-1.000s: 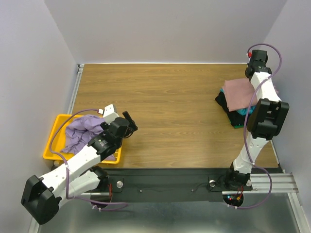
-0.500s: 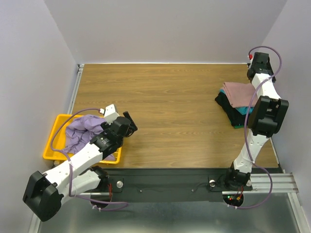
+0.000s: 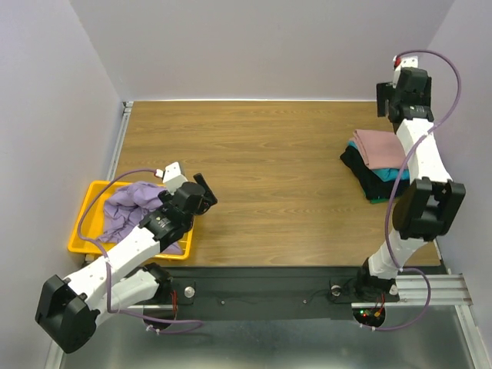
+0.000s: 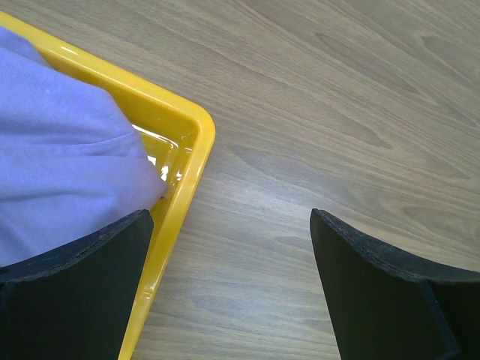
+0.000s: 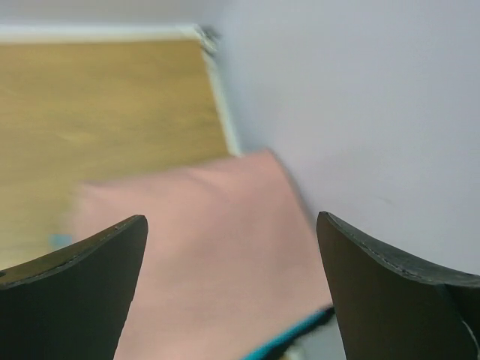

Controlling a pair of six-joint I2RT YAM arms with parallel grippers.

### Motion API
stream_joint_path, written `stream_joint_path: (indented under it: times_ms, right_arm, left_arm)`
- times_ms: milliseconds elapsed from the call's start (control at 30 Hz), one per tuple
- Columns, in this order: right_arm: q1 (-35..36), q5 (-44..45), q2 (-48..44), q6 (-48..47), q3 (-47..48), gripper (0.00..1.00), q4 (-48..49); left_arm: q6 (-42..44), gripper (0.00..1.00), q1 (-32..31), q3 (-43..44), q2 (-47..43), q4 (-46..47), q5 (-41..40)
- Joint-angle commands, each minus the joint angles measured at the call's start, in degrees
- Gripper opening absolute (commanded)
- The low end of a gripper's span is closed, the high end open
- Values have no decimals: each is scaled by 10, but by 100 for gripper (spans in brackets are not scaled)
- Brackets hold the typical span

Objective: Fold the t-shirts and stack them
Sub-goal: Neatly place the folded tshirt to the corner

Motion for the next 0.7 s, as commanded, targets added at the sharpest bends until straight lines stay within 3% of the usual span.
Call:
stream_joint_path:
  times_ms: [0,33,67,133,233,433,667]
  right_arm:
    - [25,-120,-86,175,-45,100,31]
    - [25,-152,-104,207,-64,100,33]
    - [26,-182,-141,300,-83,100,37]
    - [36,-264,-180,356,-167,100,76]
    - [80,-256,-267,432,-291,100,121]
    - [142,-268,-405,491,-539,100,168]
    - [186,-320,-484,514,-693,100,218]
  left_arm:
    - [-4,99,4,25,-21,-4,-5]
    - [-6,99,4,25,-25,-4,-5]
    - [-8,99,4,25,-32,-3,-2]
    - [-11,99,4,22,-40,-2,5]
    - [-14,99,5,19,-54,3,17]
    - [-17,99,6,11,-75,14,30]
    - [-30,99,6,12,-67,24,46]
